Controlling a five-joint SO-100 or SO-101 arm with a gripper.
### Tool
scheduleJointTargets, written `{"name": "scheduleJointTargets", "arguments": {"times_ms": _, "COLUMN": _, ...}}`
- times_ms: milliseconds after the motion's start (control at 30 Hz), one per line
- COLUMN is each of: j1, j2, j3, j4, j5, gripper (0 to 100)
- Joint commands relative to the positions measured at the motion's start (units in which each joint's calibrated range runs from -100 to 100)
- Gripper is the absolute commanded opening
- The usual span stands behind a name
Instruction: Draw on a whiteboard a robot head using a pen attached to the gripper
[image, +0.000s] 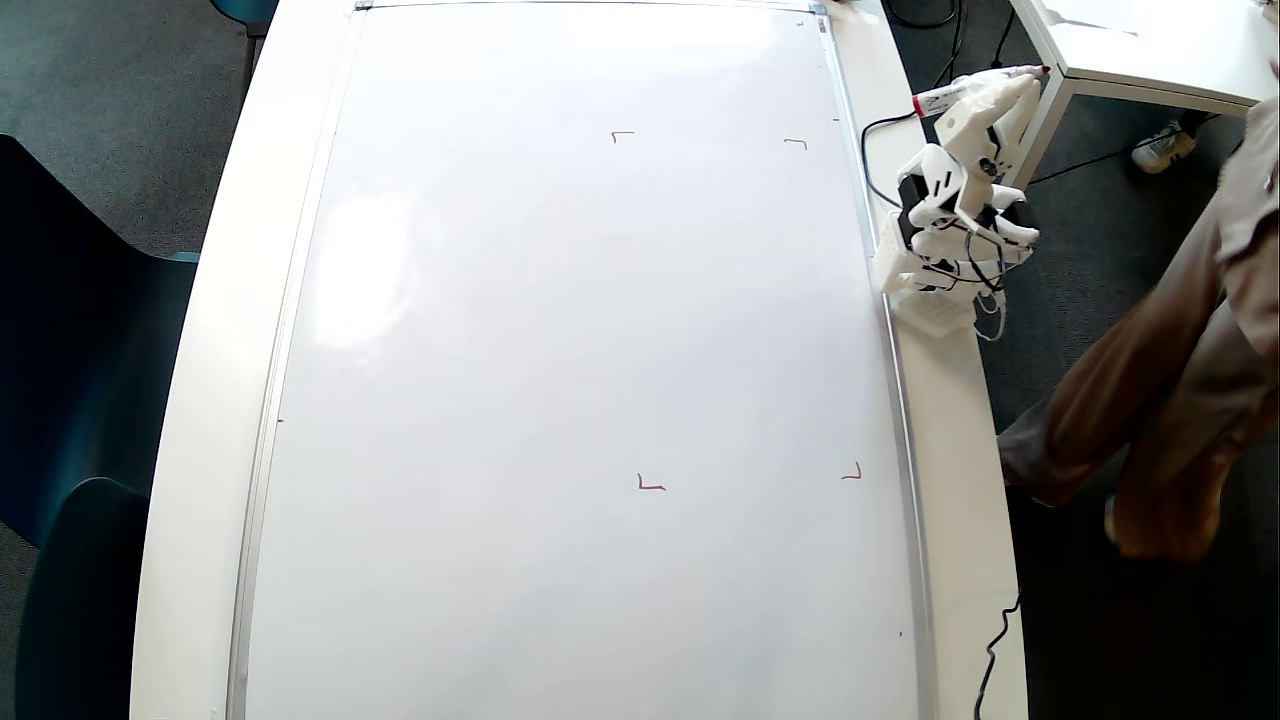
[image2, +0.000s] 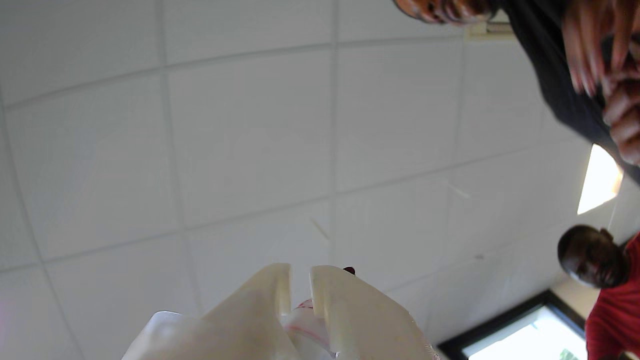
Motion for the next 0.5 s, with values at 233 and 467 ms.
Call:
{"name": "scheduleJointTargets", "arguments": {"times_ms": 233, "j1": 0.1, "j2": 6.6, "j3": -16.2, "j4": 9.3, "j5": 0.2, "gripper": 1}}
{"name": "scheduleJointTargets", "arguments": {"times_ms": 467, "j1": 0.3, "j2": 24.6, "j3": -43.3, "j4": 24.9, "j5": 0.2, "gripper": 1}}
